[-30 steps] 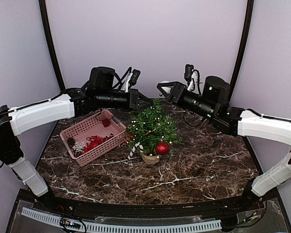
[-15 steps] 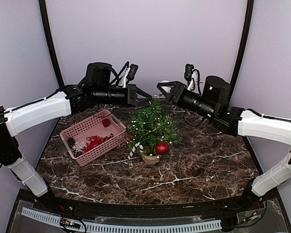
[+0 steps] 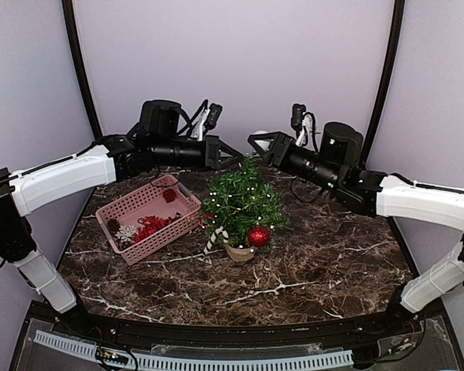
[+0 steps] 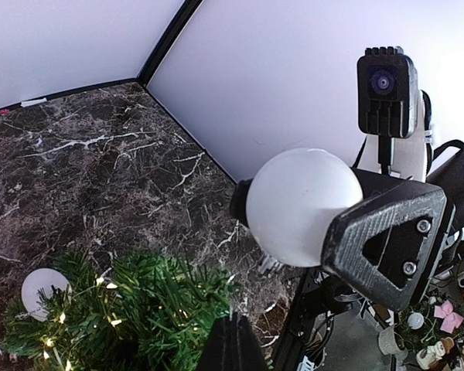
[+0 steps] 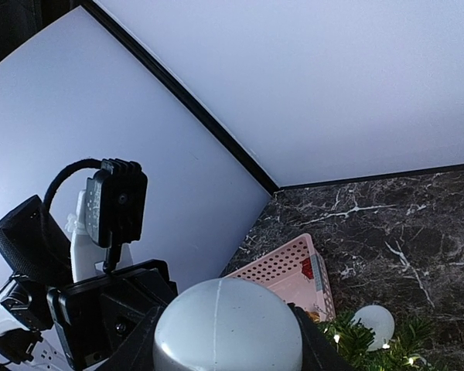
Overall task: Decorate the small christmas tree
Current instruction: Hang the ornament ball on the branch.
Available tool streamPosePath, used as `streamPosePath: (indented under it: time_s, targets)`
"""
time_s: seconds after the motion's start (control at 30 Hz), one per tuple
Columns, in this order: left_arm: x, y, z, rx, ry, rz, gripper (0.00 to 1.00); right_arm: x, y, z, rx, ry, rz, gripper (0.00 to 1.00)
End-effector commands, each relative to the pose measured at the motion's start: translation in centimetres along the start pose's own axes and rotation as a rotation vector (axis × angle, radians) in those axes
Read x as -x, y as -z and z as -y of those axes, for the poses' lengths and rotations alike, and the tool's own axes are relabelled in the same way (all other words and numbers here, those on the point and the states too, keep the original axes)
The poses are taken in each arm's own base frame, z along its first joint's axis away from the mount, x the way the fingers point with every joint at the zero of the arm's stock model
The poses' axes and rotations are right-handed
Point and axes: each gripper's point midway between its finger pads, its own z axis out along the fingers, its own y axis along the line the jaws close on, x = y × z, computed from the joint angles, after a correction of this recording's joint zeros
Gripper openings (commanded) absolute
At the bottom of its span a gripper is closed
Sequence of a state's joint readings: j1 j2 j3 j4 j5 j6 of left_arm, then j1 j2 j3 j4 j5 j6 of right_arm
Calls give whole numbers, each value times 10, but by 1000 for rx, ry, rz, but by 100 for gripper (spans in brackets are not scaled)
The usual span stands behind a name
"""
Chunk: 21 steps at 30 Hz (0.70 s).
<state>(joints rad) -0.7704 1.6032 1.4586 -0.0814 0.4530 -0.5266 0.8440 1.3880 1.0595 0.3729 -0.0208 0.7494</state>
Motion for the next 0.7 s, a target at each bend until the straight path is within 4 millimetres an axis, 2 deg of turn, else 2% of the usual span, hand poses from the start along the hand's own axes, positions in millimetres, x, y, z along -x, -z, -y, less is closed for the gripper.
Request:
streamPosePath:
  time_s: [0.0, 0.3, 0.67]
  targets:
    - [14, 2, 6, 5, -43, 25, 0, 17, -2, -15, 33, 24, 56, 40]
    - [20, 1, 5, 23, -68, 36, 0, 25, -3, -13, 9, 43, 87, 40]
    - [11, -7, -9, 59, -74, 11, 0, 18, -3, -1, -21, 47, 83, 40]
